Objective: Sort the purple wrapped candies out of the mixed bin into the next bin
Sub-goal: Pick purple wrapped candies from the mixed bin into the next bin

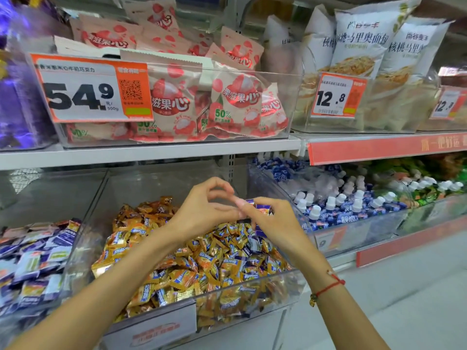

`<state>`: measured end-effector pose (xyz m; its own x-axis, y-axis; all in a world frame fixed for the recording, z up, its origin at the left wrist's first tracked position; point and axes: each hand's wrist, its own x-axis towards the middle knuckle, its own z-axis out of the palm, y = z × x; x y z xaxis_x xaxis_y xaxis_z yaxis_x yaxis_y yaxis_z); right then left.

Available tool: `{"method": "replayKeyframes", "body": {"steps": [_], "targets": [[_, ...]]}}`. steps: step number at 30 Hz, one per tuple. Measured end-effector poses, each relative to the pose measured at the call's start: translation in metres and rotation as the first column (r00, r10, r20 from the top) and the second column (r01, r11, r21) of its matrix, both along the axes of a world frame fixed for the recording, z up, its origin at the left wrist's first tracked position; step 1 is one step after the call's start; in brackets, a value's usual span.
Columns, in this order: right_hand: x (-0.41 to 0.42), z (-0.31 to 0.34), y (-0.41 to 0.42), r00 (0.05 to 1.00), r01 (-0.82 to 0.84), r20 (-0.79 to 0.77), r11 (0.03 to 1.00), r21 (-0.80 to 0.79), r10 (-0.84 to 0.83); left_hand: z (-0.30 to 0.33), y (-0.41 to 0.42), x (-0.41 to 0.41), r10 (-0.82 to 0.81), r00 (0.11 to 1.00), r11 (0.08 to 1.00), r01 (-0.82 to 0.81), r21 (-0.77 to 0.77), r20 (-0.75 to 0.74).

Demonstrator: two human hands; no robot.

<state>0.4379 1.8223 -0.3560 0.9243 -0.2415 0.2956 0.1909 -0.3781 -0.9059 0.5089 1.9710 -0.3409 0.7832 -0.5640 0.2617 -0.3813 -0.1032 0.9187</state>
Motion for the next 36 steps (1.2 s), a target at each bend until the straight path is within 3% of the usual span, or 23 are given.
{"method": "replayKeyframes", "body": {"steps": [4,7,9,11,13,15,18,23,28,32,34,36], "targets": [[-0.006,0.002,-0.009,0.974,0.188,0.166,0.963,-0.194,-0.157,-0.003,-0.008,0.004,-0.021,0.996,0.999,0.017,-0.044,-0.092],[-0.011,0.005,-0.022,0.896,0.409,0.319,0.852,-0.327,-0.308,-0.021,-0.021,0.019,-0.046,0.998,0.98,0.055,0.19,-0.049],[-0.013,0.007,-0.028,0.883,0.437,0.344,0.829,-0.349,-0.32,-0.04,-0.038,0.03,-0.099,0.988,0.86,0.024,0.51,0.12],[-0.014,0.006,-0.031,0.889,0.426,0.334,0.831,-0.356,-0.313,-0.058,-0.059,0.036,-0.261,0.937,0.666,0.001,0.746,0.232],[-0.013,0.003,-0.033,0.901,0.404,0.291,0.868,-0.29,-0.322,-0.066,-0.078,0.036,-0.383,0.886,0.498,-0.039,0.866,0.26],[-0.012,0.003,-0.035,0.907,0.396,0.247,0.893,-0.214,-0.342,-0.065,-0.088,0.034,-0.423,0.839,0.414,-0.158,0.896,0.344],[-0.009,0.002,-0.038,0.915,0.375,0.219,0.916,-0.144,-0.34,-0.066,-0.087,0.031,-0.397,0.788,0.441,-0.285,0.851,0.47],[-0.01,-0.001,-0.031,0.921,0.342,0.262,0.92,-0.19,-0.288,-0.046,-0.05,0.022,-0.113,0.841,0.728,-0.293,0.62,0.529],[-0.008,0.0,-0.004,0.971,0.183,0.183,0.969,-0.168,-0.152,-0.018,0.026,-0.031,0.106,0.912,0.917,-0.243,0.316,0.396],[0.0,0.007,0.058,0.994,-0.064,0.076,0.991,-0.117,0.074,-0.007,0.109,-0.078,0.337,0.889,0.93,-0.366,0.037,0.309],[0.007,0.016,0.105,0.976,-0.183,0.101,0.977,-0.113,0.195,-0.005,0.155,-0.09,0.491,0.824,0.87,-0.481,-0.111,0.282],[0.019,0.025,0.156,0.943,-0.278,0.156,0.953,-0.122,0.295,-0.006,0.197,-0.09,0.625,0.724,0.778,-0.607,-0.162,0.291]]}}
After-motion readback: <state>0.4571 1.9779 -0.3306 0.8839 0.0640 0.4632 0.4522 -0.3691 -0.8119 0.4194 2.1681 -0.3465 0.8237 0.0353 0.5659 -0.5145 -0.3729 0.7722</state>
